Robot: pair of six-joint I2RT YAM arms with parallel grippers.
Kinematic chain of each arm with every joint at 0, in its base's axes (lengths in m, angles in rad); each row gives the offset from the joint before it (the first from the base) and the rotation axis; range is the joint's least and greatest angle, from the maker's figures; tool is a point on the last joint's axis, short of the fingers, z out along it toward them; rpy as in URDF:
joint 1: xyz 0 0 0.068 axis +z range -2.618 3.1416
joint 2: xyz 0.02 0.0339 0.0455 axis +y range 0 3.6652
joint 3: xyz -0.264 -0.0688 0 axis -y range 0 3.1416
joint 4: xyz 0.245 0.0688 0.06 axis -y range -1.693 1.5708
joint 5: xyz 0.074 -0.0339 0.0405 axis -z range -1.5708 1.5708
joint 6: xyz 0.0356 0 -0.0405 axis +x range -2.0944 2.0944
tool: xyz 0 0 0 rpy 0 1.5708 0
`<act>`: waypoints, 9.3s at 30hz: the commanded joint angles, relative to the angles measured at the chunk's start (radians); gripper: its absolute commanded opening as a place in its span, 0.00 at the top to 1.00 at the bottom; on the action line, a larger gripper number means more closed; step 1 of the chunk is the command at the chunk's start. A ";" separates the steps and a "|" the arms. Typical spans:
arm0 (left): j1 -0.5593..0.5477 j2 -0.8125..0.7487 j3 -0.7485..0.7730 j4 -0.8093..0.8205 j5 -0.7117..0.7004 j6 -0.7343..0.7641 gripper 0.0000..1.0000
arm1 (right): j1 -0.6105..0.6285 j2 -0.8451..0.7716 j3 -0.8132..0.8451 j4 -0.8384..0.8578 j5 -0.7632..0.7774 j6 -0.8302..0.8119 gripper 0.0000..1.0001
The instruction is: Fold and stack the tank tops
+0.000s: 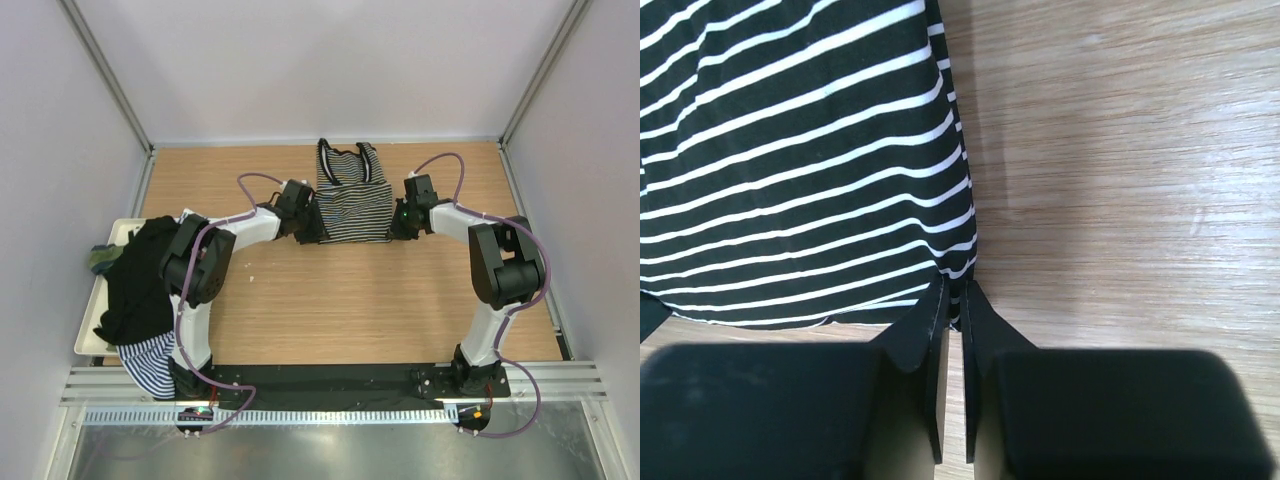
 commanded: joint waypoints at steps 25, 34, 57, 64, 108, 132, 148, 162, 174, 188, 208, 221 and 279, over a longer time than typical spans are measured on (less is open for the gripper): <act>0.004 -0.077 -0.078 -0.055 -0.129 0.010 0.61 | -0.003 -0.004 -0.017 0.000 0.027 0.002 0.96; -0.001 -0.027 -0.042 -0.015 -0.052 -0.010 0.58 | -0.003 -0.009 -0.015 0.000 0.016 0.001 0.96; -0.027 -0.336 -0.241 -0.106 -0.040 0.029 1.00 | 0.019 -0.302 -0.221 -0.163 -0.043 -0.001 0.99; -0.126 -0.491 -0.359 -0.136 -0.075 -0.018 1.00 | 0.121 -0.424 -0.276 -0.307 0.010 0.019 0.99; -0.426 -0.927 -0.447 -0.356 -0.187 -0.234 1.00 | 0.192 -0.875 -0.196 -0.589 0.010 0.131 0.97; -0.521 -0.846 -0.399 -0.255 -0.179 -0.330 1.00 | 0.190 -0.811 -0.103 -0.568 0.105 0.105 0.97; -0.202 -0.789 -0.335 -0.213 0.066 -0.276 1.00 | 0.183 -0.479 0.210 -0.502 0.151 0.064 0.97; 0.051 -0.576 -0.229 -0.178 0.218 -0.181 1.00 | 0.137 -0.159 0.437 -0.413 0.087 0.062 0.97; 0.254 -0.343 -0.180 -0.048 0.273 -0.193 0.97 | 0.123 0.216 0.811 -0.307 -0.026 0.061 0.85; 0.398 -0.212 -0.141 0.137 0.287 -0.219 0.17 | 0.099 0.226 0.603 0.159 -0.134 0.038 0.17; 0.206 -0.310 -0.072 -0.170 -0.024 0.026 0.43 | 0.092 0.042 0.151 0.024 -0.111 -0.004 0.86; 0.176 -0.309 -0.008 -0.196 0.034 0.068 0.48 | 0.098 -0.228 0.036 -0.049 0.035 -0.031 0.44; -0.033 -0.312 -0.405 0.120 0.172 -0.084 0.89 | -0.027 -0.047 -0.354 0.388 -0.450 0.170 0.98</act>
